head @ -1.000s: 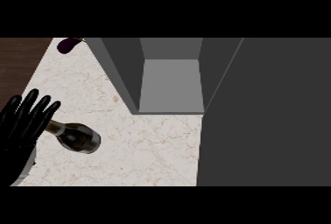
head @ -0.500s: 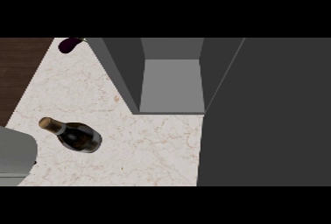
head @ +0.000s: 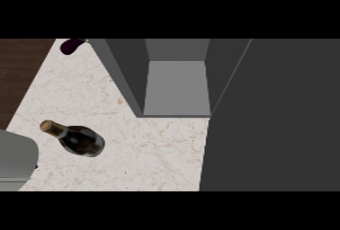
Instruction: Pick up the wine, place it into the cabinet and close the cabinet
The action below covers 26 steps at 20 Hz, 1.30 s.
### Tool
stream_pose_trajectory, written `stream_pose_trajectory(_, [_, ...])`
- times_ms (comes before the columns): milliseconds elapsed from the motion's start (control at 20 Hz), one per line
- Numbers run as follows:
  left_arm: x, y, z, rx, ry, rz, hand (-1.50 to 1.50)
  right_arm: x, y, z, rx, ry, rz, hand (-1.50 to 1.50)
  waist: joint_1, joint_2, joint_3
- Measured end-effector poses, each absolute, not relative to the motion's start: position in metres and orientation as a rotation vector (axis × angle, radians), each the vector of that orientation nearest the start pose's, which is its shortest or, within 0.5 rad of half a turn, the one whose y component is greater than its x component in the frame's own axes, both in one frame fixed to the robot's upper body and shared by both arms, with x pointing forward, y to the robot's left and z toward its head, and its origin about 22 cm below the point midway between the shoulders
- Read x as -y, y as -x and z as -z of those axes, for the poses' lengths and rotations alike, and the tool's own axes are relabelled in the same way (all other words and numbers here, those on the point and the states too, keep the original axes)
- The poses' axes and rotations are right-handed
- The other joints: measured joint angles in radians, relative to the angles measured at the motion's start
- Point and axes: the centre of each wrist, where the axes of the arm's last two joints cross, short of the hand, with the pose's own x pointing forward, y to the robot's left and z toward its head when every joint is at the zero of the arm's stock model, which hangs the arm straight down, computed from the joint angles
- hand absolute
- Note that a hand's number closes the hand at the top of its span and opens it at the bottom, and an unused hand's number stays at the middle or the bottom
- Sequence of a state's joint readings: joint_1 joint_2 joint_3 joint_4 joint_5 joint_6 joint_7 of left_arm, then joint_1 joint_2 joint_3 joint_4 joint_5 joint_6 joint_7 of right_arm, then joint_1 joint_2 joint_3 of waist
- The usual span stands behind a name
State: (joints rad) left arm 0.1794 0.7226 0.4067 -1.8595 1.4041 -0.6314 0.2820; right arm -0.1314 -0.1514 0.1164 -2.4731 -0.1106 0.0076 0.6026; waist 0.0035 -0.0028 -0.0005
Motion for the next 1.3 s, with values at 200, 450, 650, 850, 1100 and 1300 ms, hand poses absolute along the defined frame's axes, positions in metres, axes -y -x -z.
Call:
stream_pose_trajectory(200, [-0.418,-0.187,-0.170,1.754,0.761,0.165,-1.50,0.209,-0.158,-0.225,1.953,-0.152,-0.273,-1.50,0.000,-0.002,0.000])
stream_pose_trajectory(450, [-0.414,-0.189,-0.171,1.736,0.711,0.169,-1.50,0.209,-0.159,-0.242,1.953,-0.128,-0.258,-1.50,-0.003,-0.004,0.001])
stream_pose_trajectory(650, [-0.413,-0.191,-0.169,1.721,0.673,0.146,-1.50,0.204,-0.158,-0.250,1.948,-0.141,-0.257,-1.50,-0.003,-0.008,0.005])
stream_pose_trajectory(850, [-0.409,-0.195,-0.166,1.730,0.617,0.127,-1.50,0.201,-0.158,-0.260,1.948,-0.141,-0.262,-1.50,-0.002,-0.009,0.006])
stream_pose_trajectory(1100, [-0.407,-0.198,-0.154,1.739,0.574,0.150,-1.50,0.203,-0.159,-0.268,1.963,-0.120,-0.254,-1.50,-0.004,-0.009,0.011])
stream_pose_trajectory(1300, [-0.406,-0.201,-0.147,1.738,0.509,0.164,-1.50,0.201,-0.158,-0.272,1.972,-0.124,-0.266,-1.50,-0.007,-0.012,0.015])
